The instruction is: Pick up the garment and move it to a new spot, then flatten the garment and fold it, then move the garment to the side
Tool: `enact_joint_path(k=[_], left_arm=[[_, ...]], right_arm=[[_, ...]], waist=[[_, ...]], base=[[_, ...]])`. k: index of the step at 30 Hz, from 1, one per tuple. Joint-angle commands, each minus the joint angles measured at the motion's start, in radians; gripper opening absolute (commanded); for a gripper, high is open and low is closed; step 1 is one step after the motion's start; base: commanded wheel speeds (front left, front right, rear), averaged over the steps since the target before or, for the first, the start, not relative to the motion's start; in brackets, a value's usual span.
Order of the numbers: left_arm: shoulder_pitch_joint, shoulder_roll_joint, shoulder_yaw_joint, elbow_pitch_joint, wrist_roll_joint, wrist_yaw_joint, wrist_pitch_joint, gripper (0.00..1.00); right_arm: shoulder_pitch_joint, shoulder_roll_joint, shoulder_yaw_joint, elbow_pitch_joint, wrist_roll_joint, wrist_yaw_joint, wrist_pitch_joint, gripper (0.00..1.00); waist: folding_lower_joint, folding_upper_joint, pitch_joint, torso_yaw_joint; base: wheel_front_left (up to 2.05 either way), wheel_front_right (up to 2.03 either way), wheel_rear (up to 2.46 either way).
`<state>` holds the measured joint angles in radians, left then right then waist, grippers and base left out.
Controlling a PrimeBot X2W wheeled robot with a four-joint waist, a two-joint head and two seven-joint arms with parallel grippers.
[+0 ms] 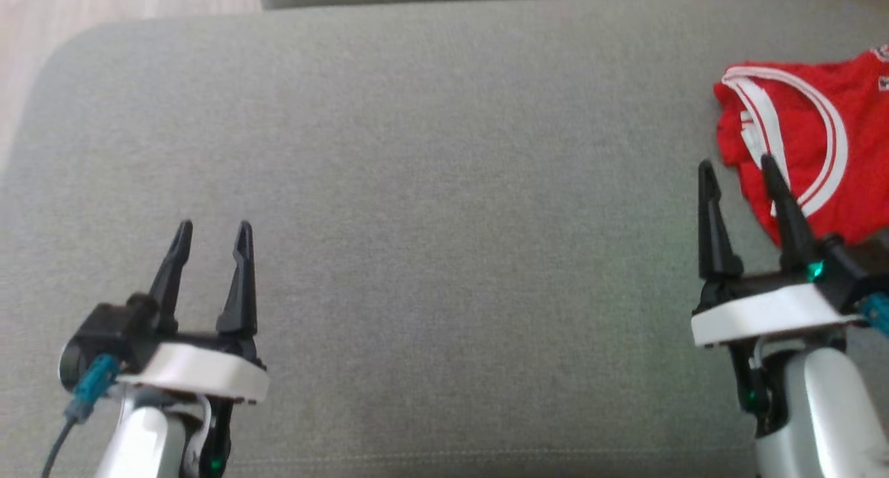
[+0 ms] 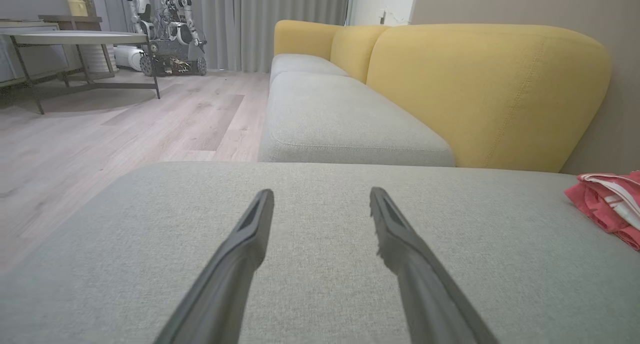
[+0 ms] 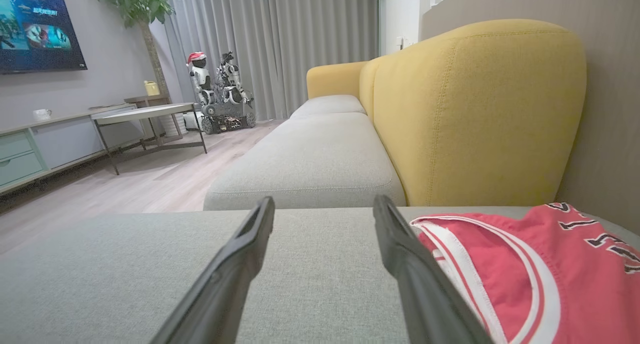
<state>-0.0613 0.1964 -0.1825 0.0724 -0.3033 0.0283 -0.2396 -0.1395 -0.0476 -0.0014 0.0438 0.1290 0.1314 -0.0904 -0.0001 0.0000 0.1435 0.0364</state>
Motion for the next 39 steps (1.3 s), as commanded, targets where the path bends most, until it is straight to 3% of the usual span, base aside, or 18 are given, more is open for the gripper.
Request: enact_joint_path(k=[1,19,39], left_arm=[[-0.014,0.021,0.036,-0.023,-0.003,0.008,-0.007,1.00],[0.091,0.036,0.013,-0.013,-0.009,0.018,0.009,1.00],[0.093,0.044,-0.001,-0.014,-0.015,0.035,0.022,1.00]], right_arm=[[0.001,-0.003,0.025,-0.022,-0.003,-0.001,-0.013,1.00],[0.111,-0.003,0.022,0.043,-0.004,-0.001,-0.025,1.00],[0.113,-0.003,0.025,0.032,-0.009,-0.001,-0.007,1.00]], waist=[[0.0001,0.0000,-0.026,0.012],[0.0001,0.0000,-0.142,-0.003],[0.0001,0.0000,-0.144,-0.003]], base=[[0.00,0.00,0.00],[0.00,0.00,0.00],[0.00,0.00,0.00]])
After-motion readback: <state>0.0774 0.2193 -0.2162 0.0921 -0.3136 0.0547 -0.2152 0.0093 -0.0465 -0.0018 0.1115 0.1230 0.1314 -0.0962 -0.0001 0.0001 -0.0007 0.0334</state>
